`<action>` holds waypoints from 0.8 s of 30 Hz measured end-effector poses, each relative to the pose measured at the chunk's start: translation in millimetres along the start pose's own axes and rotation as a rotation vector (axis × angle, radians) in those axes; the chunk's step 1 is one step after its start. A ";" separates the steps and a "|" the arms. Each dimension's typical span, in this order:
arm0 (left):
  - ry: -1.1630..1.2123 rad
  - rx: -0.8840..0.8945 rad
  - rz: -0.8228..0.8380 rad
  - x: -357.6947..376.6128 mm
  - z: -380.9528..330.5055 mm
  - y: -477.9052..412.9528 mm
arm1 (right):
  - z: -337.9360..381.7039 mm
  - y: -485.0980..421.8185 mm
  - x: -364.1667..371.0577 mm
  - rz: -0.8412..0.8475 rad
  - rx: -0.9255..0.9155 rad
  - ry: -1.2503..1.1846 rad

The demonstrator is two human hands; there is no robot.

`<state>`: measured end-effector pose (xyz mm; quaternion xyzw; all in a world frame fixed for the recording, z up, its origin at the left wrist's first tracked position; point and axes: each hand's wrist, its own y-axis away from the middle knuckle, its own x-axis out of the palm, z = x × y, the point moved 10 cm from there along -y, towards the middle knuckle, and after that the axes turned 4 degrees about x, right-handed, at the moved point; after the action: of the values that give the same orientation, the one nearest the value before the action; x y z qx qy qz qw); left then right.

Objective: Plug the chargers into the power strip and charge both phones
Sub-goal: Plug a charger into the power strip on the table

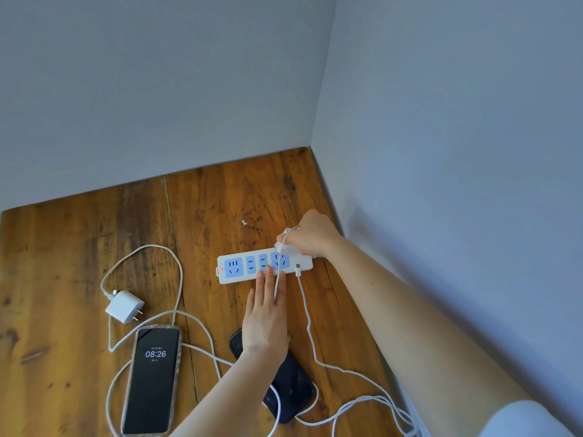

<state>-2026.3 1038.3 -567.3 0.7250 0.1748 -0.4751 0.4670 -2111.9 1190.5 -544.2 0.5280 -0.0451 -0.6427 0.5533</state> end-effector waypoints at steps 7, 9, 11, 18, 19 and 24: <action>0.010 0.016 0.005 -2.5 2.4 -1.2 | -2.5 -2.2 3.1 0.098 0.042 -0.002; 0.008 0.022 -0.003 -4.8 2.7 -1.5 | -3.0 -3.1 2.9 0.109 0.053 -0.014; 0.005 0.031 -0.008 -7.4 2.9 -1.8 | -2.1 -3.4 2.0 0.104 0.058 -0.020; -0.036 0.059 -0.016 -18.0 2.7 -2.4 | 12.5 -1.6 -4.2 -0.037 0.018 0.018; -0.035 0.062 -0.013 -18.6 2.5 -2.3 | 14.2 0.1 -4.1 -0.051 0.007 0.020; -0.035 0.068 -0.019 -20.7 1.6 -1.1 | 19.1 12.5 -0.4 -0.074 -0.050 0.066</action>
<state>-2037.9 1041.4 -550.3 0.7303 0.1571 -0.4978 0.4407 -2117.6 1175.9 -527.6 0.5363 0.0088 -0.6460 0.5432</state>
